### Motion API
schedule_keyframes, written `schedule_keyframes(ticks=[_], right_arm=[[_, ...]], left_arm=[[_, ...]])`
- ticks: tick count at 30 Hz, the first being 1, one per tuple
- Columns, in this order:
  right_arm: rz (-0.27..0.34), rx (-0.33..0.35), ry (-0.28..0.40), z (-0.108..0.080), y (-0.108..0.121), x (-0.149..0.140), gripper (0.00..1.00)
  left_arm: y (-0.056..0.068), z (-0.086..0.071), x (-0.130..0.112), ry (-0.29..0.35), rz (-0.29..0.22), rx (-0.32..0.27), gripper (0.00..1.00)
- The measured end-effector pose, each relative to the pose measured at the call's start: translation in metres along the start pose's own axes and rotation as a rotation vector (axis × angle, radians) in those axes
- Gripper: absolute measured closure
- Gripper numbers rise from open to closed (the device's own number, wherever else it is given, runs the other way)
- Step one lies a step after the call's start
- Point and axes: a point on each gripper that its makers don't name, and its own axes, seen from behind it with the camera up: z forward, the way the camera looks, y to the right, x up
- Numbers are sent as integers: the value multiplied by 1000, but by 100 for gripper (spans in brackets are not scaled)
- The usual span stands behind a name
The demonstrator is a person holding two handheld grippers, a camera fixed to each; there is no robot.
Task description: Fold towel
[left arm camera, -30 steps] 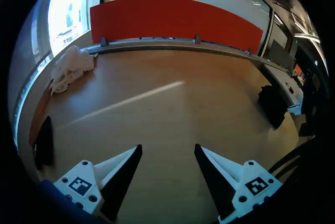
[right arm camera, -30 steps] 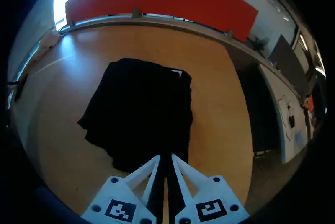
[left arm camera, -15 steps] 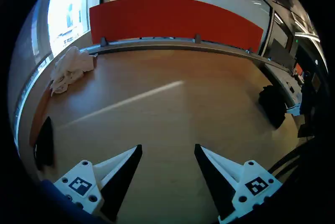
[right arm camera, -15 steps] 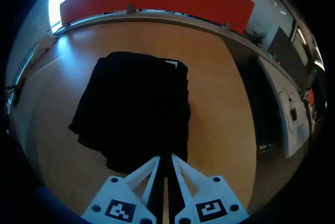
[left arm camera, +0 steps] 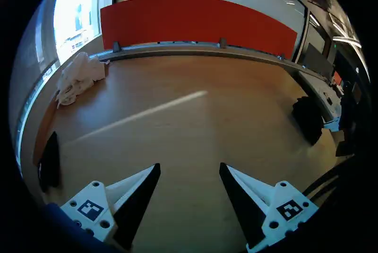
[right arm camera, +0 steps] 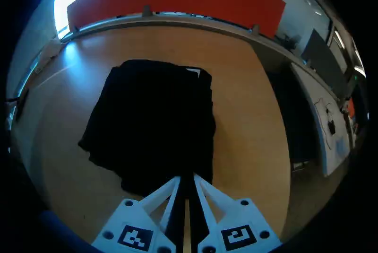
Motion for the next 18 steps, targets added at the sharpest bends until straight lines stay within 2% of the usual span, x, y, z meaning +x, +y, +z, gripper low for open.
schedule_keyframes(ticks=[7,9,15,18], right_arm=[[14,-9,26,-10,1,4,93],[18,-13,29,-13,2,4,89],[16,-31,40,-25,6,4,69],[15,-38,49,-31,8,5,65]], left_arm=[[3,3,2,-1,6,-8,7],[4,5,3,0,7,-12,7],[4,7,7,4,4,-18,7],[4,8,6,3,3,-21,7]])
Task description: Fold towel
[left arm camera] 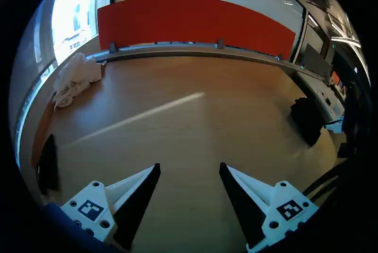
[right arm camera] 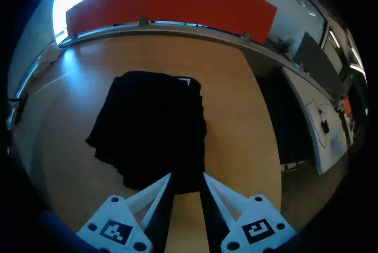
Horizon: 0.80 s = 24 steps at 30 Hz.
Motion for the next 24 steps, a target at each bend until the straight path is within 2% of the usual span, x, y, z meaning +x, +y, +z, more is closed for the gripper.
schedule_keyframes(ticks=[3,7,11,13,21,24], right_arm=[[0,-6,9,-5,2,3,63],[-4,-6,20,-10,2,9,56],[-13,-9,34,-12,2,20,45],[-16,-9,41,-13,1,25,33],[-34,-6,63,-13,-6,43,31],[-37,-2,73,-15,-9,48,22]], left_arm=[[0,1,0,-1,-1,-4,7],[2,2,0,-1,1,-10,7],[2,3,0,1,3,-13,7],[2,2,0,1,3,-14,8],[-2,-1,1,8,-4,-8,7],[-4,-3,1,12,-9,-6,7]])
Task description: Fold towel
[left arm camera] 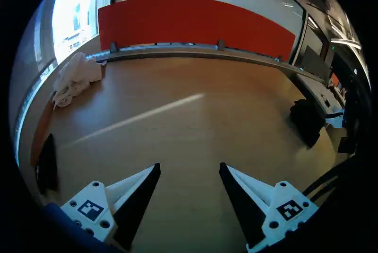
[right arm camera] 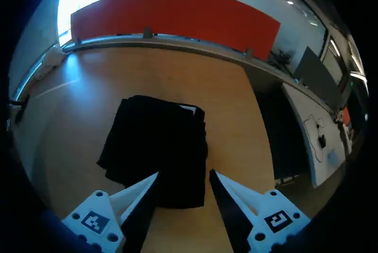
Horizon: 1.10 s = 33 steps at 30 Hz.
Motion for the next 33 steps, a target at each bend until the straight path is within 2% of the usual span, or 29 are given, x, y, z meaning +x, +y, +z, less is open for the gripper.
schedule_keyframes(ticks=[5,7,19,24,33], right_arm=[[1,-4,22,-6,-4,10,4],[3,-8,33,-8,-5,14,0],[45,-45,121,-32,-14,46,0],[92,-61,215,-48,-21,72,0],[196,-75,469,-93,-34,134,0]], left_arm=[[-2,-2,1,7,-6,2,7],[-3,-2,2,9,-7,1,7],[-6,-3,9,32,-11,-4,7],[-7,-4,16,50,-10,-4,7],[-16,-10,40,104,-1,9,7]])
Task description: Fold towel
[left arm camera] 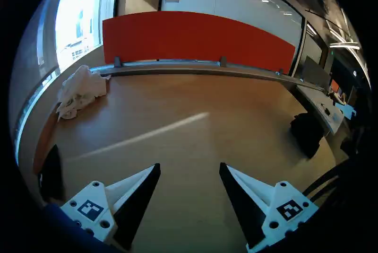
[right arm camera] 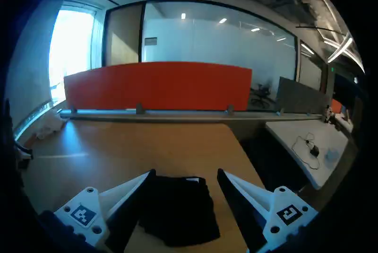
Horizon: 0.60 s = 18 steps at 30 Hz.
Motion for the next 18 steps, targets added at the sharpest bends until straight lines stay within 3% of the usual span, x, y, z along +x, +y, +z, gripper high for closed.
schedule_keyframes(ticks=[9,18], right_arm=[[52,-26,164,-18,-9,43,0],[36,-41,217,-24,-17,53,0]], left_arm=[[-8,-7,30,72,7,18,7],[-11,-16,57,150,15,36,7]])
